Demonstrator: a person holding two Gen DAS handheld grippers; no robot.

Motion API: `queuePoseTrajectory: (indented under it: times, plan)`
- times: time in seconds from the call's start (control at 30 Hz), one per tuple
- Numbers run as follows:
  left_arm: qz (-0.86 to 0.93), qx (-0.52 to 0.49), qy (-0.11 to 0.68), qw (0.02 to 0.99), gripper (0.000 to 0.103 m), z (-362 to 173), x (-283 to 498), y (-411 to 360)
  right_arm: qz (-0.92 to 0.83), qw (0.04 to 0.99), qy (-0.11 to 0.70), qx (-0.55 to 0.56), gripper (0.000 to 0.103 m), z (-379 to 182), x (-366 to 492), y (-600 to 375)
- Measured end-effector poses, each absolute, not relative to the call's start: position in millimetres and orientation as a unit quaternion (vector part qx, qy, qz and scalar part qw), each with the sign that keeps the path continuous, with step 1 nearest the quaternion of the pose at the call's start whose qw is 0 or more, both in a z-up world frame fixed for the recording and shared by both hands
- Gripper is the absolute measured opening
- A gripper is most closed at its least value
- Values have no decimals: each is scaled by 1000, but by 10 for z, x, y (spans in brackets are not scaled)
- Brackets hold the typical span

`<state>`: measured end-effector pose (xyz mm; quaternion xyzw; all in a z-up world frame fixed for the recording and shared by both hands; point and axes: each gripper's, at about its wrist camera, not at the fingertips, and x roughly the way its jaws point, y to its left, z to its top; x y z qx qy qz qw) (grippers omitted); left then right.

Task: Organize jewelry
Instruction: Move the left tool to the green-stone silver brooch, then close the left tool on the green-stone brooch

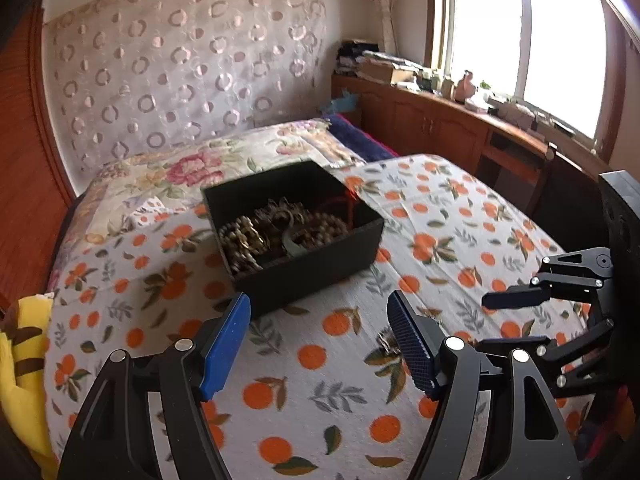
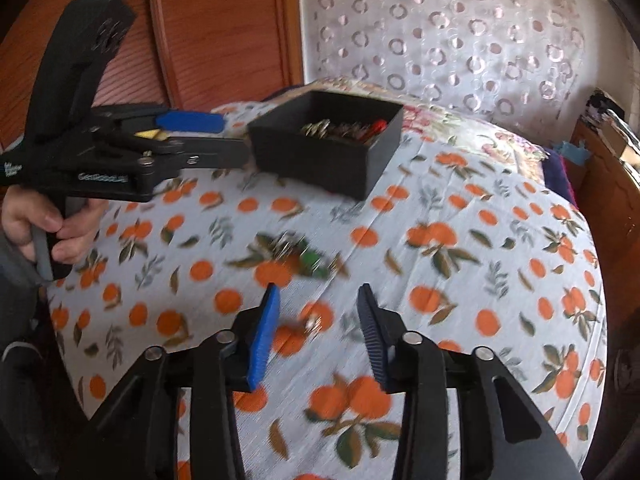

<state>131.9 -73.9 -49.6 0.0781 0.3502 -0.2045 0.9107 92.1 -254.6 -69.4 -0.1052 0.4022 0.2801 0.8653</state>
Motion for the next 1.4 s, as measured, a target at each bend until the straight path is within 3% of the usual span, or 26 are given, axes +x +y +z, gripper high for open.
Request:
queuePoseTrajectory:
  times: [0.13, 0.2, 1.13, 1.2, 1.3, 1.37, 1.4]
  plan:
    - [-210, 82, 362, 905, 68, -593, 1318, -806, 283, 856, 415, -125, 21, -784, 894, -2472]
    - [-214, 82, 369, 901, 68, -639, 1325, -833, 279, 854, 421, -128, 7, -823, 901, -2486]
    - [-239, 168, 403, 867, 65, -978, 1377, -1455, 229, 887, 396, -63, 7, -858, 486, -2989]
    - [-241, 162, 401, 869, 60, -982, 1404, -1455, 231, 887, 395, -63, 7, -858, 480, -2988]
    - [-255, 145, 404, 866, 41, -980, 1426, -1440, 231, 887, 395, -64, 7, -864, 477, -2985]
    - [-254, 145, 404, 867, 23, -970, 1426, -1444, 232, 887, 394, -63, 7, -864, 475, -2987]
    - [-254, 145, 404, 867, 19, -971, 1421, -1446, 232, 887, 394, -64, 7, -859, 470, -2988]
